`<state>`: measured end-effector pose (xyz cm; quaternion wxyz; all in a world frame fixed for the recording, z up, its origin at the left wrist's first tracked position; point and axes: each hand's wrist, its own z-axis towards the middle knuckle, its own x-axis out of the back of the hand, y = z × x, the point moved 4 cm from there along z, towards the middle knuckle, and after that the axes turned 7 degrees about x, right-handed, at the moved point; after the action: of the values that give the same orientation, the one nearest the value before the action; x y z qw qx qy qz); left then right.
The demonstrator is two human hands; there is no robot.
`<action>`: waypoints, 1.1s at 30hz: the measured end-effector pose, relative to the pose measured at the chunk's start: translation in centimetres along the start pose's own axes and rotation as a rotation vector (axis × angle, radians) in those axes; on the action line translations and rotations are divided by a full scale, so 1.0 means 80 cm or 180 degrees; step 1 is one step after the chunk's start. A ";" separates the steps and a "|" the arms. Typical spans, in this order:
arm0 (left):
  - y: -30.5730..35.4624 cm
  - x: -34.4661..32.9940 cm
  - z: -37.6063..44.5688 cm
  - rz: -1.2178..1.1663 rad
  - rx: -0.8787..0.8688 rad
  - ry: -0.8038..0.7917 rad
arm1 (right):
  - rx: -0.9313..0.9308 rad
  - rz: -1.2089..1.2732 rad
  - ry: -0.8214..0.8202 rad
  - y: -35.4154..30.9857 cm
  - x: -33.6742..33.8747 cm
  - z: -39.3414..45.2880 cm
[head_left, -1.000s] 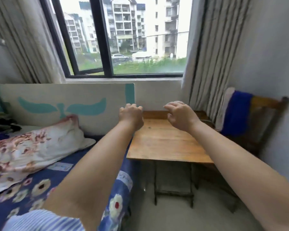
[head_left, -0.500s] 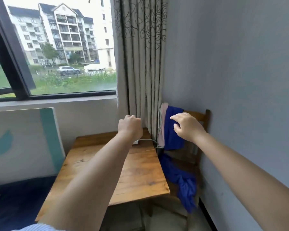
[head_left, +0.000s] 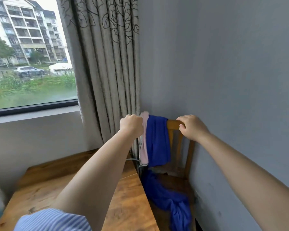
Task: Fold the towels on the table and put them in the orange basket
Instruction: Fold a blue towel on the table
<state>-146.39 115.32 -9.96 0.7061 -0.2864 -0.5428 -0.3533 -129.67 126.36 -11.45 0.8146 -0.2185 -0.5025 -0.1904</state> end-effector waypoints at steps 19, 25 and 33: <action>0.037 -0.217 0.270 -0.0497 0.0210 -0.1171 | -0.0266 0.0200 -0.0619 0.147 -0.199 0.217; 0.062 -0.282 0.321 -0.1085 0.0712 -0.1302 | -0.0484 0.0339 -0.0550 0.201 -0.262 0.269; 0.072 -0.331 0.350 -0.1663 0.1488 -0.1107 | -0.0655 0.0149 -0.0527 0.230 -0.322 0.294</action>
<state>-161.80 145.77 -28.84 0.5360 -0.0255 -0.7749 -0.3342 -148.11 156.90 -28.27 0.7478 -0.3276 -0.5406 -0.2031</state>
